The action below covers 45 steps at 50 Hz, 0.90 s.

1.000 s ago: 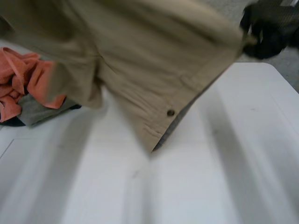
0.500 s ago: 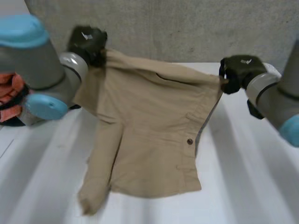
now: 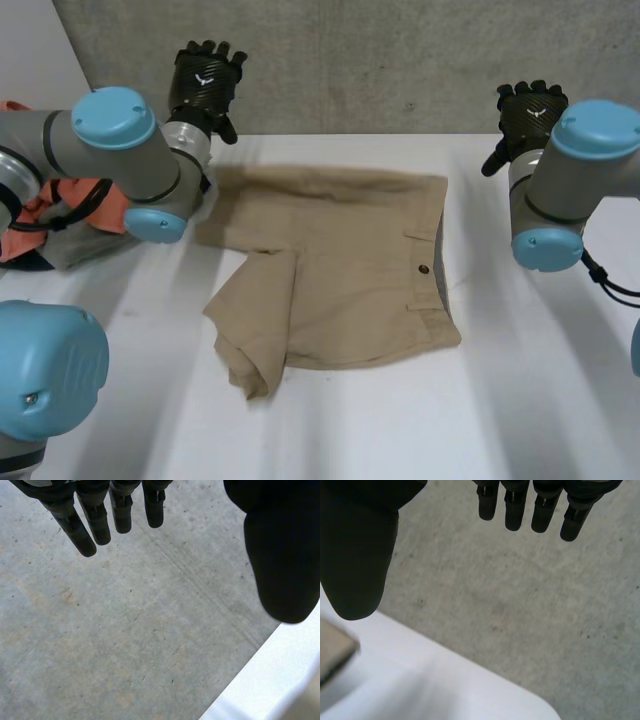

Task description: Fold the laundry.

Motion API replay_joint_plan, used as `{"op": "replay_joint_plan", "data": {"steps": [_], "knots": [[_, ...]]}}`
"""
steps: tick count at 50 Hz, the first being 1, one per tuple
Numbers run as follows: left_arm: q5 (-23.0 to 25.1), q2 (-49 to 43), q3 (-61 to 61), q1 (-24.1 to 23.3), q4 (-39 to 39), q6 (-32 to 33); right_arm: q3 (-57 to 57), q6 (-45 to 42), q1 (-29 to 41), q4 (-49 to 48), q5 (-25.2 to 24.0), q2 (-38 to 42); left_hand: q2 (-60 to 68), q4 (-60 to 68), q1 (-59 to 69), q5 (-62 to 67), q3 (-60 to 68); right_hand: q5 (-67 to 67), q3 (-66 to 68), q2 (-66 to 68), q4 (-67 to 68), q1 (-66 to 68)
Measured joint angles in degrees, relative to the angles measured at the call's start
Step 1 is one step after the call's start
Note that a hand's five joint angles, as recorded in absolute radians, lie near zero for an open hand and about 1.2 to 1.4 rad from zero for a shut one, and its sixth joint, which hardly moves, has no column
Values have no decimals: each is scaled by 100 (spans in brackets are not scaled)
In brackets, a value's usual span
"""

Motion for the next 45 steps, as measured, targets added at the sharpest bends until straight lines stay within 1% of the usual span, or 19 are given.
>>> {"op": "replay_joint_plan", "data": {"steps": [2,5,6,9,10,15,19,21,22,25,28,31,33,34,40,42,43,44,45], "knots": [[-97,88,-92,10,-47,29,-196,-23,-22,361,-45,42,-129,-83,0,-48,-103,-1,-33,-19,-56,-10],[-417,507,-621,15,-164,163,-407,-48,-67,1178,-235,-81,-133,-83,0,-48,-103,-1,-33,-19,-65,-10],[-463,589,-731,11,-182,186,-405,-57,-72,1310,-279,-131,-133,-83,0,-48,-103,-1,-33,-19,-65,-10],[-705,1207,-1586,-41,-296,321,-236,-152,-87,1935,-571,-485,-133,-83,0,-48,-103,-1,-33,-19,-65,-10],[-764,1529,-2057,-87,-350,371,-32,-251,-84,2246,-767,-724,-133,-83,0,-48,-103,-1,-33,-19,-65,-10],[-725,2578,-3633,-295,-530,463,793,-655,-31,2965,-1346,-1431,-134,-83,0,-48,-103,-1,-34,-19,-65,-10],[-467,3480,-5056,-595,-717,425,1890,-1090,100,3359,-1785,-2047,-134,-83,0,-48,-103,-1,-22,-9,-54,-10],[-354,3823,-5617,-763,-785,376,2262,-1208,151,3402,-1890,-2223,-134,-83,0,-48,-103,41,40,45,-6,43],[-294,3997,-5917,-888,-806,332,2735,-1315,222,3366,-2010,-2418,-130,-82,11,-48,-103,127,126,129,99,113],[-204,4351,-6603,-1302,-805,162,3539,-1424,353,3118,-2154,-2700,-123,-79,19,-46,-102,267,281,275,244,222],[-318,4358,-6949,-1781,-689,-76,4257,-1455,506,2640,-2210,-2865,-121,-71,20,-48,-102,327,342,330,297,271],[-646,4087,-7013,-2202,-506,-296,4864,-1461,670,2036,-2193,-2937,-122,-70,19,-46,-101,502,524,495,487,457],[-967,3801,-6919,-2410,-391,-394,5173,-1460,773,1646,-2156,-2943,-121,-70,20,-45,-91,634,651,589,610,578],[-1224,3568,-6808,-2521,-328,-441,5355,-1458,844,1379,-2122,-2935,-121,-70,20,-45,-91,714,723,633,685,661],[-2206,2735,-6228,-2650,-311,-455,5799,-1470,1082,522,-1947,-2833,-121,-70,20,-44,-92,1162,1172,1105,1150,1132],[-2507,2556,-6047,-2571,-345,-398,5886,-1500,1146,247,-1848,-2770,-121,-70,20,-44,-91,1407,1408,1382,1404,1381],[-2507,2556,-6047,-2571,-345,-398,5886,-1500,1146,247,-1848,-2770,-121,-70,20,-44,-91,1407,1408,1382,1404,1381],[-2704,2479,-5947,-2436,-353,-316,5929,-1554,1182,39,-1743,-2717,-121,-70,20,-44,-91,1550,1574,1555,1564,1542],[-2762,2466,-5925,-2352,-343,-262,5941,-1583,1190,-32,-1699,-2700,-121,-70,20,-44,-91,1699,1716,1704,1702,1680]]}}
